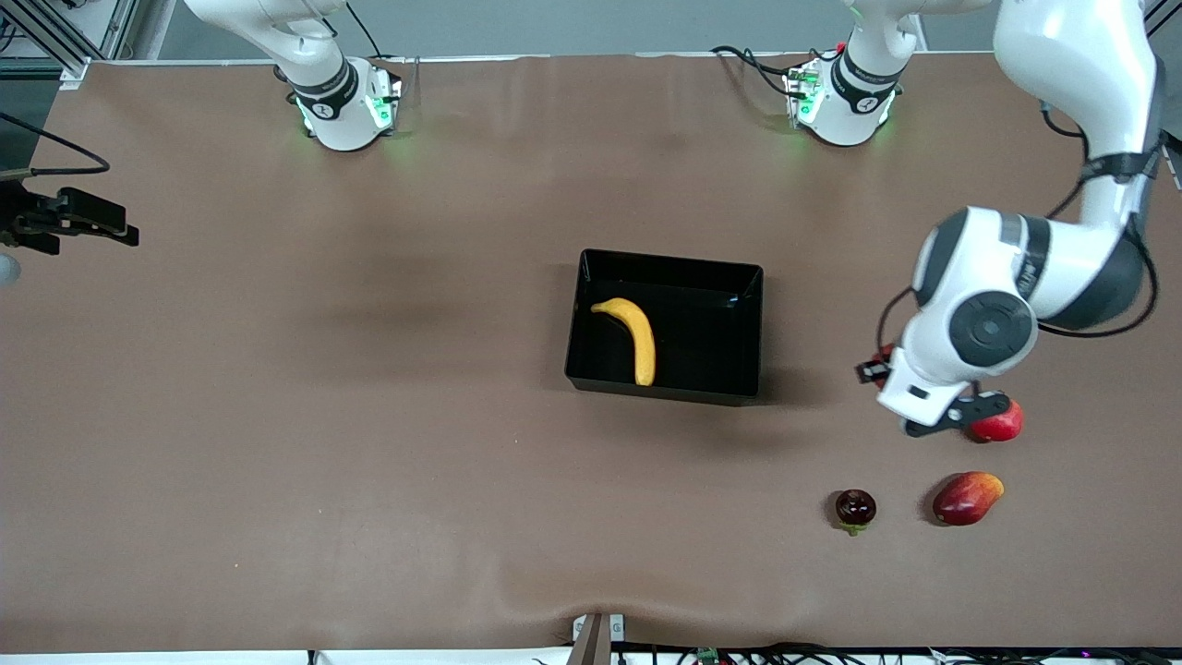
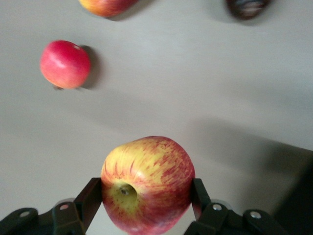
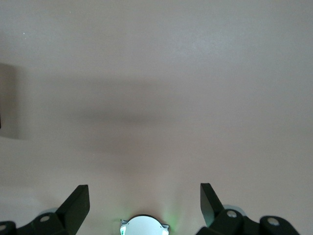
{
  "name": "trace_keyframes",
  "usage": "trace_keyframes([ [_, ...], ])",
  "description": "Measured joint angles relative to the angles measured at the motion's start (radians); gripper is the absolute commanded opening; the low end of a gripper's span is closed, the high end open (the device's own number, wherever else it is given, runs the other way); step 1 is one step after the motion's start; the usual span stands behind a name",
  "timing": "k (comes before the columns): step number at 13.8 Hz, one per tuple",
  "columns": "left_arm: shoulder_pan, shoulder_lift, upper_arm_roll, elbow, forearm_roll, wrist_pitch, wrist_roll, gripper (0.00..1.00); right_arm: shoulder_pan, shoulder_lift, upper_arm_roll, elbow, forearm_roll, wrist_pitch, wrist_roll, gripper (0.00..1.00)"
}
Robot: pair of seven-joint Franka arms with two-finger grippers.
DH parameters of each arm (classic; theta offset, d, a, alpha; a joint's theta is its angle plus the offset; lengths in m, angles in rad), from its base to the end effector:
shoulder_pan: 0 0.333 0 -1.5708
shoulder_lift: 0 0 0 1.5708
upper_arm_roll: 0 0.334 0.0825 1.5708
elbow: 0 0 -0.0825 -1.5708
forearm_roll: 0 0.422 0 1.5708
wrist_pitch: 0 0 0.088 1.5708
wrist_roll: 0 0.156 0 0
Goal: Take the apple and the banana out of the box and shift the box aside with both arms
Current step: 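Carry the apple out of the box beside the other fruits, then lower the apple onto the table and open the left gripper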
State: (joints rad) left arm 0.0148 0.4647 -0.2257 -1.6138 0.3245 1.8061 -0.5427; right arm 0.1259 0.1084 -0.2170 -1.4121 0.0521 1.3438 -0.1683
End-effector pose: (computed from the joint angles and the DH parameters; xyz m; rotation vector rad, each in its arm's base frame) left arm 0.6740 -0.0889 0.2965 -2.8335 -0.3197 0.2351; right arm 0.5930 -0.0384 0.5921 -3.0773 -0.1288 0.2611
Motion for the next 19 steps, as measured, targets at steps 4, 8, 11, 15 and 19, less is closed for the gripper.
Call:
trace_keyframes([
  [4, 0.079, 0.093, 0.000, -0.029, 0.079, 0.153, 0.048, 0.00, 0.000, 0.000, 0.002, 0.000, 0.000, 0.000, 0.000, 1.00],
  [8, 0.079, 0.173, -0.003, -0.028, 0.202, 0.276, 0.047, 0.00, 0.000, 0.000, 0.002, 0.000, 0.000, 0.000, 0.000, 1.00],
  [11, 0.081, 0.209, -0.003, -0.018, 0.269, 0.320, 0.047, 0.00, 0.000, 0.000, 0.002, 0.000, 0.000, 0.000, 0.000, 1.00],
  [15, 0.078, 0.247, -0.004, -0.006, 0.310, 0.388, 0.047, 0.02, 0.000, 0.000, 0.002, 0.000, 0.000, 0.000, 0.000, 1.00],
  [19, 0.073, 0.260, -0.006, 0.001, 0.318, 0.407, 0.047, 1.00, 0.000, 0.000, 0.002, 0.000, 0.000, 0.000, 0.000, 1.00],
])
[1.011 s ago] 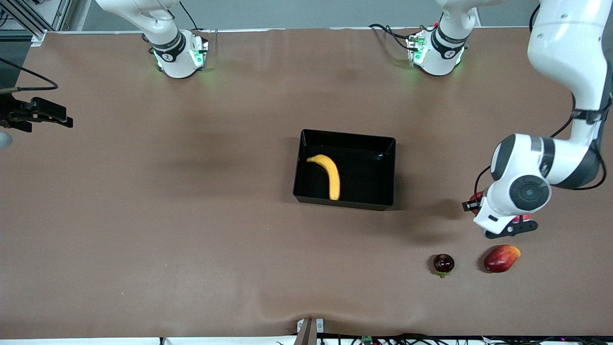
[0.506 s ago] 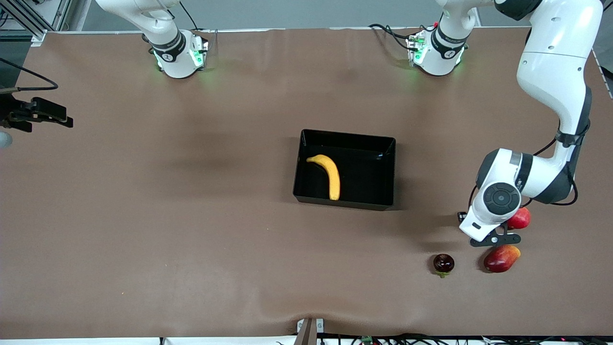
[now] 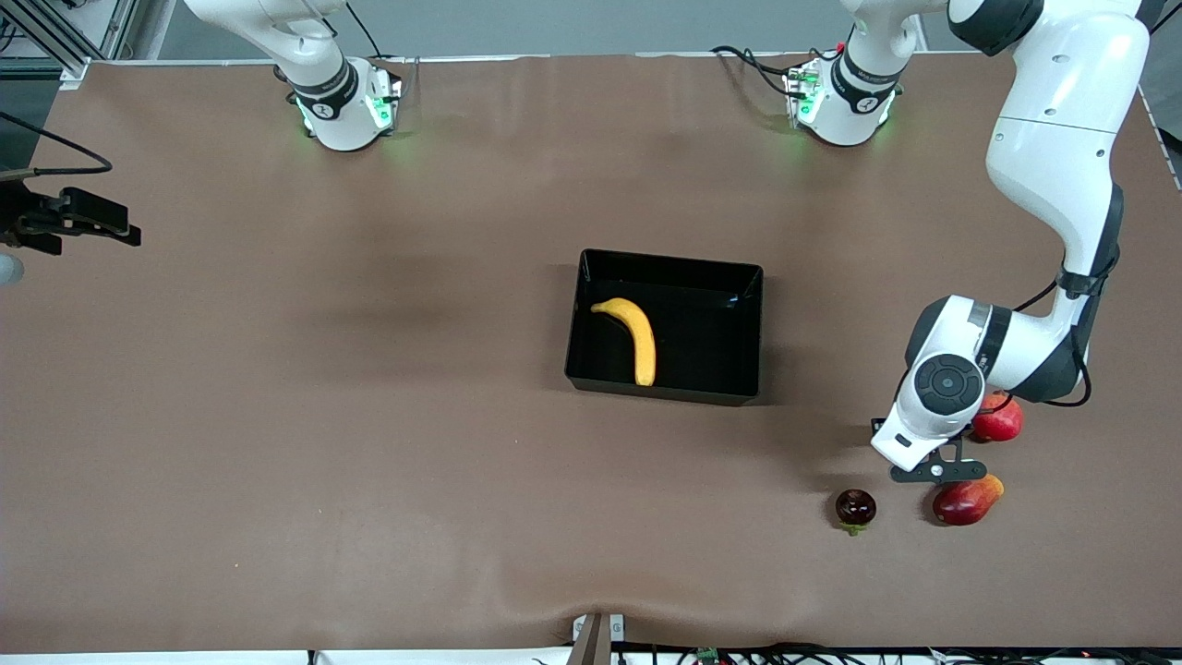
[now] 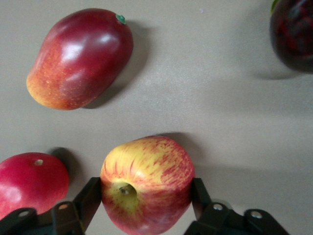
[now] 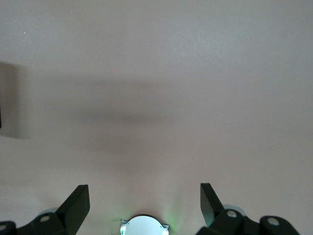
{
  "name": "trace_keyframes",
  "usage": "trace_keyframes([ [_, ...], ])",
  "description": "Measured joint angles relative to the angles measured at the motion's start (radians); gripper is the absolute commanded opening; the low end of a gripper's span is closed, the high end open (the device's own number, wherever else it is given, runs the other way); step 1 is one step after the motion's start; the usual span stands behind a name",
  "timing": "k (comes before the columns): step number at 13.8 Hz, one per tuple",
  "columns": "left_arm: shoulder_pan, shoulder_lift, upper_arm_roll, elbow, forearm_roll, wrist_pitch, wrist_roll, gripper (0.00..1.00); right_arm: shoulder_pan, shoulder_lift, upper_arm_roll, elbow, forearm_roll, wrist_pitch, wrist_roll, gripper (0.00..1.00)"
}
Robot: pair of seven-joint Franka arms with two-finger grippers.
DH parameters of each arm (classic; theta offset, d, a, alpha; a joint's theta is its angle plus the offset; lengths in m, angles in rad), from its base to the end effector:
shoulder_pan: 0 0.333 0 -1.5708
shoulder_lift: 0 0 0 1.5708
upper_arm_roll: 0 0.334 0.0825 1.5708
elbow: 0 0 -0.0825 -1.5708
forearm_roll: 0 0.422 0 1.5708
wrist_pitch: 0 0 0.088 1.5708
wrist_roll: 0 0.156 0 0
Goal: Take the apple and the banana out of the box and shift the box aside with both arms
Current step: 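Lower the apple onto the table and open the left gripper, then move the left gripper into the box and grasp the banana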
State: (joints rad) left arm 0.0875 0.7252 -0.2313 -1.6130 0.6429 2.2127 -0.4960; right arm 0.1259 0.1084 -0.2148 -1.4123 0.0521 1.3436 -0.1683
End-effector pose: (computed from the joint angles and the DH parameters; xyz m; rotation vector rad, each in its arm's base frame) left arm 0.7231 -0.0482 0.1445 -2.7940 0.0188 -0.0359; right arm 0.5930 -0.0371 0.5920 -3.0770 -0.1322 0.2618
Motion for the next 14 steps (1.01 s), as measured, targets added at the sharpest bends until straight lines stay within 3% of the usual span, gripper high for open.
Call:
trace_keyframes([
  [5, 0.001, -0.016, -0.040, 0.026, -0.002, -0.016, -0.001, 1.00, 0.000, 0.000, 0.000, 0.000, 0.000, 0.000, 0.000, 1.00],
  [10, -0.004, -0.150, -0.176, 0.042, -0.155, -0.222, -0.017, 1.00, 0.000, 0.001, 0.001, -0.002, 0.000, 0.000, 0.000, 1.00],
  [14, -0.020, -0.173, -0.323, 0.032, -0.215, -0.255, -0.198, 1.00, 0.000, 0.002, 0.001, -0.002, 0.000, 0.000, 0.000, 1.00],
])
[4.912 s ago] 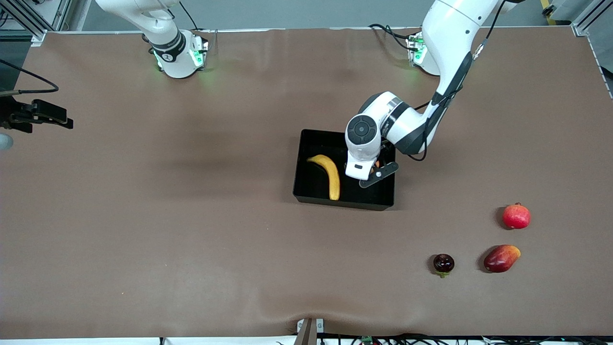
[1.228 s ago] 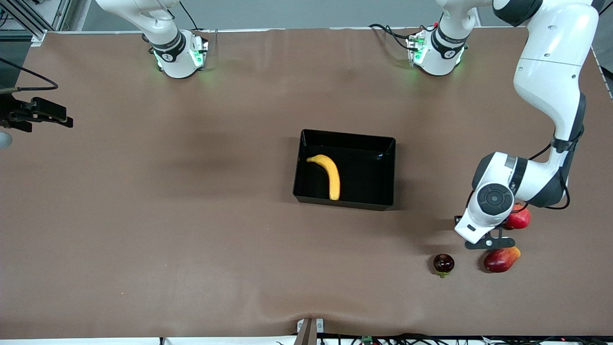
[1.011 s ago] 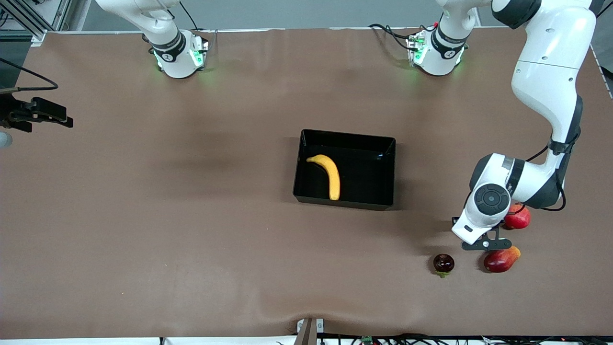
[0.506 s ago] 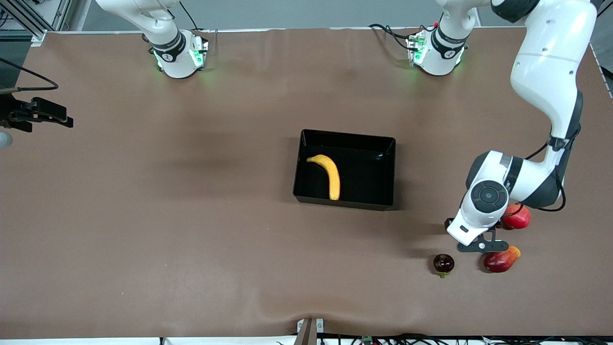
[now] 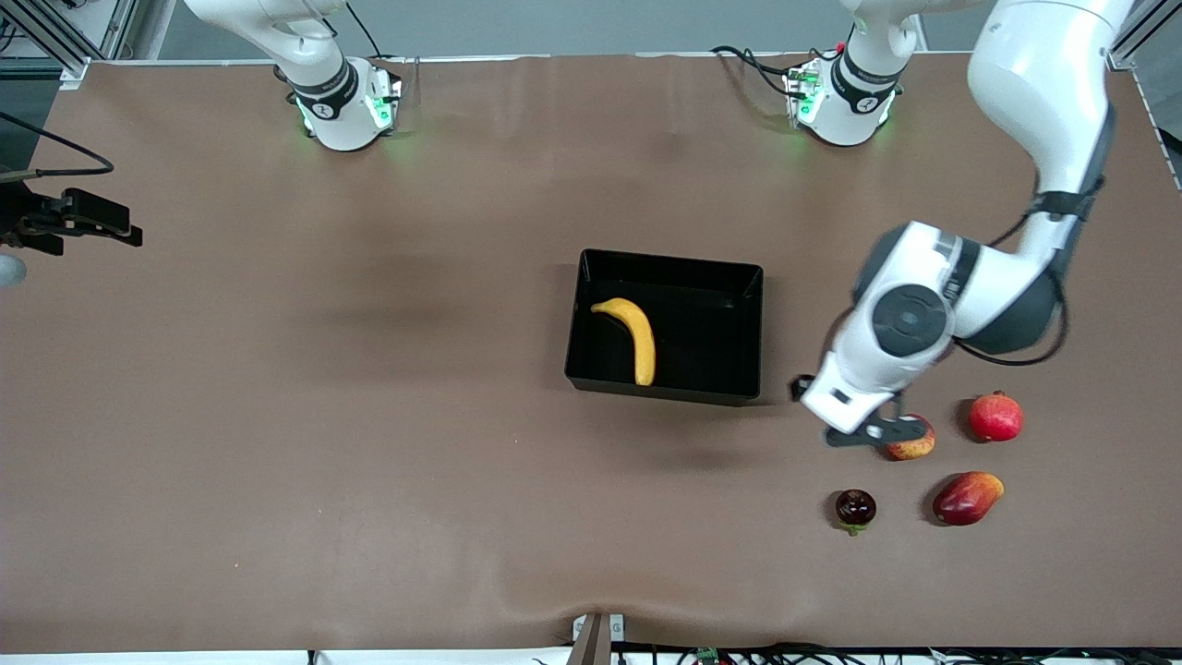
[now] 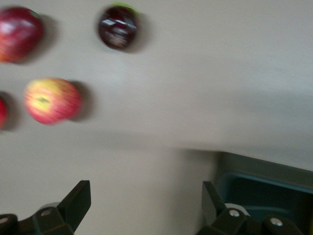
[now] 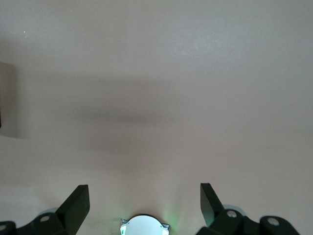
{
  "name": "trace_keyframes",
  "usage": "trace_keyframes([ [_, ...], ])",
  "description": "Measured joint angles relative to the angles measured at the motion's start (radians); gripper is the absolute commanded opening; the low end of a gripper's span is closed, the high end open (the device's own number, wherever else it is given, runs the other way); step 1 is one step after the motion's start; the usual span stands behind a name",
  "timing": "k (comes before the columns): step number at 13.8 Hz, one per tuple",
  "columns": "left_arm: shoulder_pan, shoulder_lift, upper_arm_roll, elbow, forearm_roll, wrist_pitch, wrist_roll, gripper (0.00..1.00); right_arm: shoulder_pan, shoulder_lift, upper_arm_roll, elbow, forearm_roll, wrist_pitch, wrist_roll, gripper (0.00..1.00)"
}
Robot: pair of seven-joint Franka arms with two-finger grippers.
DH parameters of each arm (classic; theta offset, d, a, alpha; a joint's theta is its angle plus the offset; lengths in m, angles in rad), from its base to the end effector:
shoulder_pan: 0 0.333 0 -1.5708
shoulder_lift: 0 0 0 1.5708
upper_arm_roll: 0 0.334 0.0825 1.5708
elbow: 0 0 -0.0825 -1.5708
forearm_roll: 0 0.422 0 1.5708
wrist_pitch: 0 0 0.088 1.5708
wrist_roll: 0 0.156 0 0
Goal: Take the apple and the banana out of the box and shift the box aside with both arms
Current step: 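Move the left gripper into the box and grasp the banana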
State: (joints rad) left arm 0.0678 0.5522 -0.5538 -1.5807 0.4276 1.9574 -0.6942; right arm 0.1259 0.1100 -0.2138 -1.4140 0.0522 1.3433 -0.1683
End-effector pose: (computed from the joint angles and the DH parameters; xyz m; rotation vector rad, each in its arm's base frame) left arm 0.6687 -0.2550 0.2963 -3.0059 -0.1255 0.0129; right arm 0.5933 -0.0365 0.5902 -3.0762 -0.1336 0.2673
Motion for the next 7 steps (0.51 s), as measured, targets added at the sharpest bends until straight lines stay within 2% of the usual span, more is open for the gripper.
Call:
trace_keyframes([
  [2, -0.055, 0.005, -0.043, -0.010, -0.001, 0.000, -0.118, 1.00, 0.000, 0.000, 0.000, 0.000, 0.000, 0.000, 0.000, 1.00],
  [7, -0.277, 0.081, -0.046, -0.015, -0.001, 0.070, -0.284, 1.00, 0.000, 0.000, 0.001, -0.001, 0.000, 0.000, 0.000, 1.00],
])
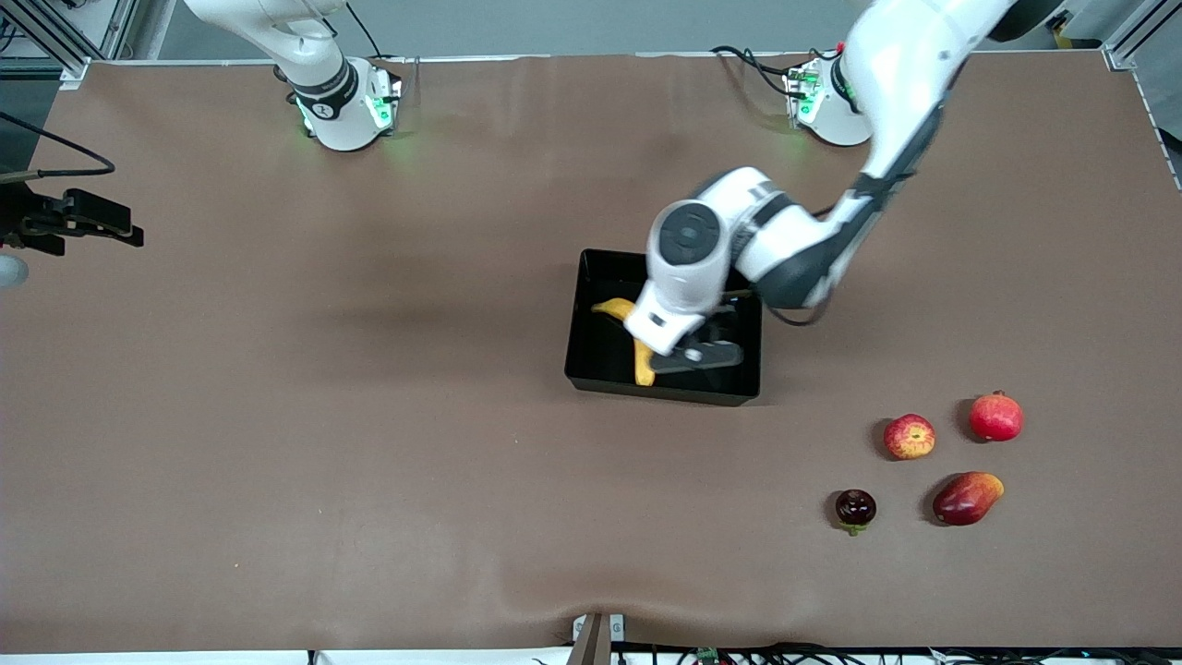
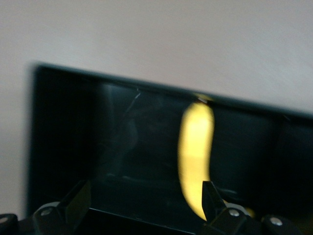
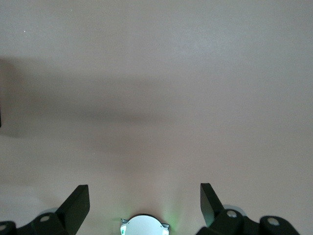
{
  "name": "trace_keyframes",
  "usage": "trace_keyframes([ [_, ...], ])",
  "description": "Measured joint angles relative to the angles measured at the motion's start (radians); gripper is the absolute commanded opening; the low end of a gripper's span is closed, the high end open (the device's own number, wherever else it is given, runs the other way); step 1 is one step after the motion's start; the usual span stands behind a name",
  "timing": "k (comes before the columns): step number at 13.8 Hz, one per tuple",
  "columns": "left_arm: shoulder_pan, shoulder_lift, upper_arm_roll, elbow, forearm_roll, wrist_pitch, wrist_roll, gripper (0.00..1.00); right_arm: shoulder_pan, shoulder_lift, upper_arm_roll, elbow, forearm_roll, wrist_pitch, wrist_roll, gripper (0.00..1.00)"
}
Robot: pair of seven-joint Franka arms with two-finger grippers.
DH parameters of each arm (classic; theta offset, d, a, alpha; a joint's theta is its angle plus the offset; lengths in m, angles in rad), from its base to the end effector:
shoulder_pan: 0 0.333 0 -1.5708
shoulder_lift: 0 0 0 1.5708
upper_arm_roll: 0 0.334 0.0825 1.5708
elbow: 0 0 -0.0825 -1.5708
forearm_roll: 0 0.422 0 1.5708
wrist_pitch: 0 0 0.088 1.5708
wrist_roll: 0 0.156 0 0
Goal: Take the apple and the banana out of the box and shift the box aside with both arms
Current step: 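Move the left gripper into the box and grasp the banana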
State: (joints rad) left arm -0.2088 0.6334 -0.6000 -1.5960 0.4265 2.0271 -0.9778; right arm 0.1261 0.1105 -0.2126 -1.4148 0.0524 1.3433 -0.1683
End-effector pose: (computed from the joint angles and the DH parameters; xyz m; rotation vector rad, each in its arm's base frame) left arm 0.5532 -0.4581 0.2504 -3.0635 -0.0624 0.0383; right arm 0.5934 -0.0357 0.5895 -3.0757 -0.1357 0.2693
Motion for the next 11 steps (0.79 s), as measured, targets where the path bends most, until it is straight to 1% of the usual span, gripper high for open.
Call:
trace_keyframes([
  [2, -0.043, 0.040, 0.003, 0.000, 0.000, 0.053, -0.002, 1.00, 0.000, 0.000, 0.000, -0.002, 0.000, 0.000, 0.000, 1.00],
  [4, -0.070, 0.072, 0.012, 0.001, 0.000, 0.070, -0.004, 1.00, 0.000, 0.000, 0.000, -0.006, 0.000, 0.000, 0.000, 1.00],
  [11, -0.080, 0.158, 0.041, -0.043, 0.000, 0.197, -0.009, 1.00, 0.000, 0.000, 0.001, -0.012, 0.000, 0.000, 0.000, 1.00],
])
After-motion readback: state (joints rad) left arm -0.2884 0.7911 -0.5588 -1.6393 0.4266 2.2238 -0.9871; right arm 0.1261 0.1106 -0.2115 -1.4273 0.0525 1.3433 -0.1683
